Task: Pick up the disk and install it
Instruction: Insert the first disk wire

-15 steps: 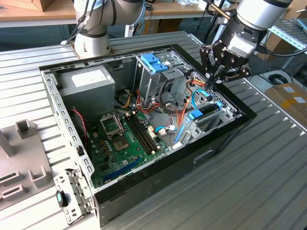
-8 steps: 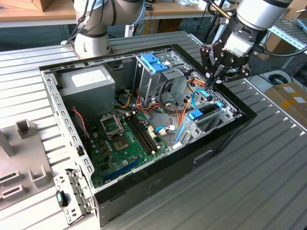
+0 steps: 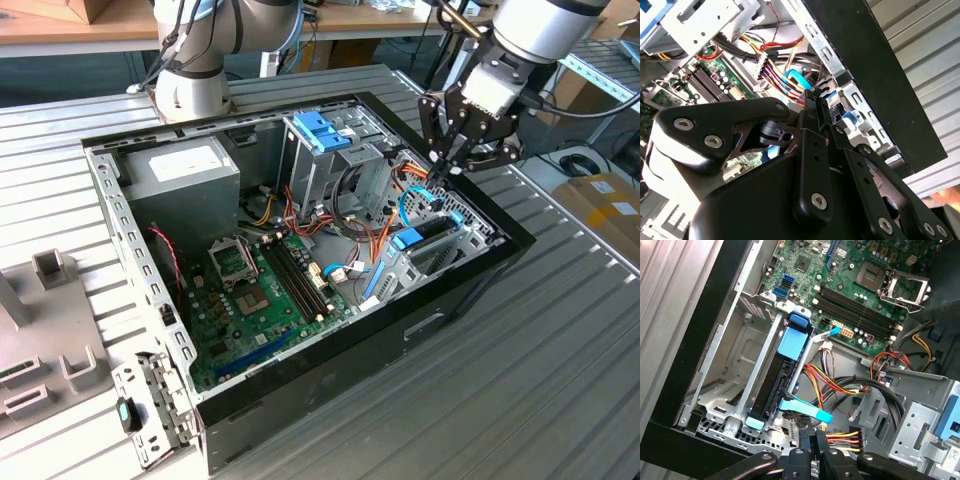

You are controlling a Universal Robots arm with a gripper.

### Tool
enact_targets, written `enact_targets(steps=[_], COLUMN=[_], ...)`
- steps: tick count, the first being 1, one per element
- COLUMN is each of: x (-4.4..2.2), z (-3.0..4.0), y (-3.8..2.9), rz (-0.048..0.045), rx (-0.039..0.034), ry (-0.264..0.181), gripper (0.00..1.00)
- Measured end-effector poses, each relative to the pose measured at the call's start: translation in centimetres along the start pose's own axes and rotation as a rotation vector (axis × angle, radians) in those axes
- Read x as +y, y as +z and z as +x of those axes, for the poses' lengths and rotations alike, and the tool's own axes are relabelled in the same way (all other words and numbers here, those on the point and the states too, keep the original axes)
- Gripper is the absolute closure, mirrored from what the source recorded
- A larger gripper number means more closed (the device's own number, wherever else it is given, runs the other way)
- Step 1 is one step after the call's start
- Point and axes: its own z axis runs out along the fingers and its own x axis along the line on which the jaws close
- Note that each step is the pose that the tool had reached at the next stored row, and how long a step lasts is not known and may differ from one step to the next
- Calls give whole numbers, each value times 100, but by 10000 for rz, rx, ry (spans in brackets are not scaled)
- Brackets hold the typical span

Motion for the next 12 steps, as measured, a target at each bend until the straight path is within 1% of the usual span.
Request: enact_targets(steps=[2,6,8,12], x=[0,0,0,0], z=[0,0,0,0], y=[0,0,0,0], rz=[19,42,61,83], rx=[10,21,31,43], ry=[270,603,875,1196], gripper=[84,84,84,84])
